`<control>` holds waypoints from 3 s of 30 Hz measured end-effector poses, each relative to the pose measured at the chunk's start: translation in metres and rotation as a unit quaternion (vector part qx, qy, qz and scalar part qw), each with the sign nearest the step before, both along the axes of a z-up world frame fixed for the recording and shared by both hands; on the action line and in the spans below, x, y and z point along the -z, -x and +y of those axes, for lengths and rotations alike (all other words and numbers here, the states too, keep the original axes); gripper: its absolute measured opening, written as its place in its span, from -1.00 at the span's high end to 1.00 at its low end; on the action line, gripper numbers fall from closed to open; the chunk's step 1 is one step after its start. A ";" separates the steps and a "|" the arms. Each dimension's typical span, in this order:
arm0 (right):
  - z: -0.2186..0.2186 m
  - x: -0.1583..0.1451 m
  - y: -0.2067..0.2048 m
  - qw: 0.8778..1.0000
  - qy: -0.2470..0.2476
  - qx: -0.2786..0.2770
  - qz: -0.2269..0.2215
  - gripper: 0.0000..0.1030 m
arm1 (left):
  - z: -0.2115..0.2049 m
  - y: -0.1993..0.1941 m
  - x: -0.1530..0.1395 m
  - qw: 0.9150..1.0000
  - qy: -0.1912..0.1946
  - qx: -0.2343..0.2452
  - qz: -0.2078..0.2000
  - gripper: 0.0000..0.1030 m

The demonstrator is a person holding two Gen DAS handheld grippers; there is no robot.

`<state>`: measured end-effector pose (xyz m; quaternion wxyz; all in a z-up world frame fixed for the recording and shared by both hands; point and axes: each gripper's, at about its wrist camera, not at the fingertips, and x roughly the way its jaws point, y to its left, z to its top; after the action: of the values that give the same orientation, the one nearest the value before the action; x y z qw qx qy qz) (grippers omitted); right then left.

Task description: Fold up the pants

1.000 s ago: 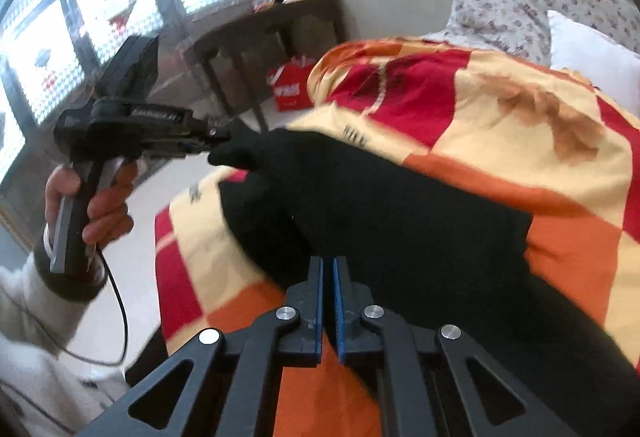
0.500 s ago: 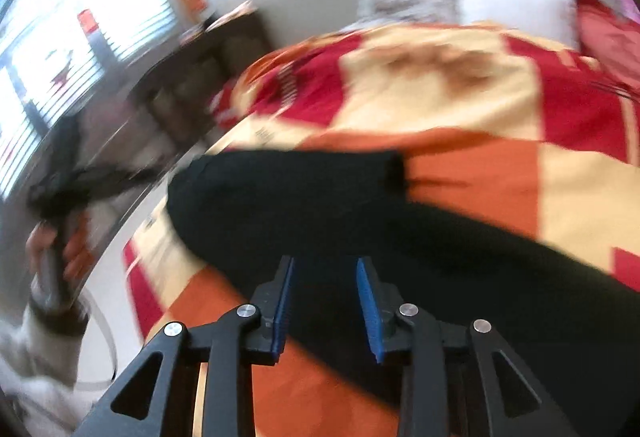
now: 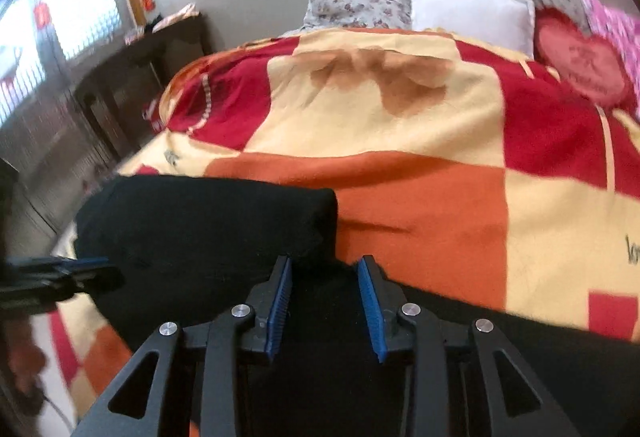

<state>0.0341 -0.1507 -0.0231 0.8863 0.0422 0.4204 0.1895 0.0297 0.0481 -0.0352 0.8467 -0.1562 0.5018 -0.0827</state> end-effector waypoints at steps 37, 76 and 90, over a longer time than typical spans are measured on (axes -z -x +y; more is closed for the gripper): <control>-0.205 -0.014 0.111 0.970 0.044 0.238 -0.001 0.33 | -0.139 -0.023 -0.023 0.993 -0.081 0.075 -0.045 0.19; -0.243 0.019 0.146 0.970 -0.115 0.212 0.000 0.06 | -0.435 -0.088 0.008 0.904 -0.099 0.415 -0.004 -0.38; -0.220 0.015 0.115 0.969 -0.153 0.191 -0.012 0.69 | -0.442 -0.092 0.004 0.893 -0.059 0.446 -0.017 0.69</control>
<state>-0.0810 -0.3711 -0.0384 0.8939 0.2549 0.3601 0.0794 0.1215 -0.3939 -0.0388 0.7372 0.1355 0.5079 -0.4245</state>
